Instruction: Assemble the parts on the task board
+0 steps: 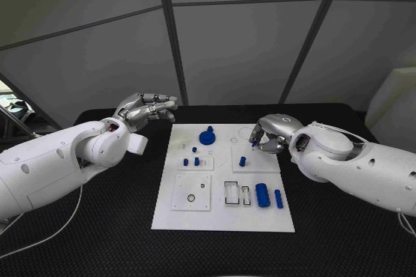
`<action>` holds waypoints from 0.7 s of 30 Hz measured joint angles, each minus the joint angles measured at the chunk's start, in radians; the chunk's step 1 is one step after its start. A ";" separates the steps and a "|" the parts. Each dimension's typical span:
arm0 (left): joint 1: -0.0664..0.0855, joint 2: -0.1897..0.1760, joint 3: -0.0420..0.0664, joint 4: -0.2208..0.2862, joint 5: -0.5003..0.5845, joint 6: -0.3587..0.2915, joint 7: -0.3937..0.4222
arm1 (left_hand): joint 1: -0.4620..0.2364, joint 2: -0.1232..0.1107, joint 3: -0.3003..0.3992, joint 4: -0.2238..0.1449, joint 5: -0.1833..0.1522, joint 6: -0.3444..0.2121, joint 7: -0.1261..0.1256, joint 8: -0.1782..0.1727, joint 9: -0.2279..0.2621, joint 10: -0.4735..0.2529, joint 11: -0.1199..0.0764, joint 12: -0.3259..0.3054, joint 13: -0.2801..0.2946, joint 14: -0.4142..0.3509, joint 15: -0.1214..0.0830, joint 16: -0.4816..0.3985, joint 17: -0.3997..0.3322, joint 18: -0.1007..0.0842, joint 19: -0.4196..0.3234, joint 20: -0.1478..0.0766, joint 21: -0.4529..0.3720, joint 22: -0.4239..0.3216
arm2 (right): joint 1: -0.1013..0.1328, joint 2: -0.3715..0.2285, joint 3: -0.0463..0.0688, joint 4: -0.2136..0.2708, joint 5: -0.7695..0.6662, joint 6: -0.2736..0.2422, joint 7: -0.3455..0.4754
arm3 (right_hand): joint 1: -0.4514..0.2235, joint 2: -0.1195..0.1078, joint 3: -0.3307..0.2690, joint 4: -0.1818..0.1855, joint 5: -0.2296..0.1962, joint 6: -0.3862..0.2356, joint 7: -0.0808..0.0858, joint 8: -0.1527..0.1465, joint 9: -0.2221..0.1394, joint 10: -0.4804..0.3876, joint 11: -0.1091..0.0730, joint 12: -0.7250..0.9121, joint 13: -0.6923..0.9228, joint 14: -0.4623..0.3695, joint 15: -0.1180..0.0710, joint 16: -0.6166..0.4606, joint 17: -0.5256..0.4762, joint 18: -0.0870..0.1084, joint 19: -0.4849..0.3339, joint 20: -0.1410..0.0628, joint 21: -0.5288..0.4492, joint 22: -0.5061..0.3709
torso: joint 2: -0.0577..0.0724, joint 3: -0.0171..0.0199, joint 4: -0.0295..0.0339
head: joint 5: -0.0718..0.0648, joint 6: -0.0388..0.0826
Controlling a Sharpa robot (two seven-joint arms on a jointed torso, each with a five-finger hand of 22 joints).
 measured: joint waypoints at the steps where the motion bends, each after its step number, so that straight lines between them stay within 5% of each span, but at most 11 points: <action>1: 0.000 0.000 0.000 0.000 0.000 0.000 0.000 | 0.000 0.000 0.000 0.000 0.000 0.000 0.000 0.000 0.000 0.000 0.000 0.000 0.000 0.000 0.000 0.000 0.000 0.000 0.000 0.000 0.000 0.000 | 0.000 -0.005 0.003 0.013 0.003 -0.003 0.000 | 0.000 0.000 0.000 0.000 0.000 0.000 0.000 0.000 0.000 0.000 0.000 0.000 0.000 0.000 0.000 0.000 0.000 0.000 0.000 0.000 0.000 0.000 | 0.000 0.0000 0.0000 | 0.000 0.000; 8: 0.000 0.002 0.000 -0.003 0.000 0.000 -0.001 | 0.000 0.000 0.000 0.000 0.000 0.000 0.000 0.000 0.000 0.000 0.000 0.000 0.000 0.000 0.000 0.000 -0.001 0.000 0.000 0.000 0.000 0.000 | 0.001 -0.006 0.023 0.117 0.027 -0.023 -0.001 | 0.000 0.000 0.000 0.000 -0.004 0.001 0.001 -0.004 -0.001 0.000 0.000 0.000 0.000 0.000 0.000 0.000 0.000 0.000 0.000 0.000 0.000 0.000 | 0.001 0.0002 0.0000 | 0.007 -0.002; 15: 0.000 0.013 0.000 -0.006 0.000 0.000 -0.001 | 0.000 0.000 0.000 0.000 0.000 0.000 0.000 0.000 0.000 0.000 0.000 0.000 0.000 0.000 0.000 0.000 -0.001 0.000 0.000 0.000 0.000 0.000 | 0.001 0.063 0.025 0.144 0.050 -0.029 0.003 | -0.004 -0.004 0.000 0.000 -0.004 0.002 0.003 -0.005 -0.002 0.000 0.000 0.000 0.000 0.000 0.000 0.000 0.000 0.000 0.000 0.000 0.000 0.000 | 0.002 -0.0006 0.0010 | 0.015 -0.010; 18: 0.000 0.016 0.000 -0.007 0.000 0.000 -0.001 | 0.000 0.000 0.000 0.000 0.000 0.000 0.000 0.000 0.000 0.000 0.000 0.000 0.000 0.000 0.000 0.000 -0.001 0.000 0.000 0.000 0.000 0.000 | 0.002 0.089 0.009 0.144 0.055 -0.029 0.005 | -0.004 -0.004 0.000 0.000 -0.004 0.002 0.003 -0.005 -0.002 0.000 0.000 0.000 0.000 0.000 0.000 0.000 0.000 0.000 0.000 0.000 0.000 0.000 | 0.002 -0.0007 0.0013 | 0.021 -0.013; 21: 0.000 0.019 -0.001 -0.008 0.000 0.000 -0.001 | 0.000 0.000 0.000 0.000 0.000 -0.004 0.004 0.000 0.000 0.000 0.000 0.000 0.000 0.003 0.004 0.000 -0.002 0.000 0.000 0.000 0.000 -0.001 | -0.002 0.118 -0.018 0.139 0.061 -0.027 0.011 | -0.004 -0.005 0.000 0.000 -0.004 0.002 0.003 -0.008 -0.001 0.000 0.000 0.000 -0.001 0.000 0.000 0.000 0.000 0.000 0.000 0.000 0.000 0.000 | 0.003 -0.0006 0.0012 | 0.030 -0.016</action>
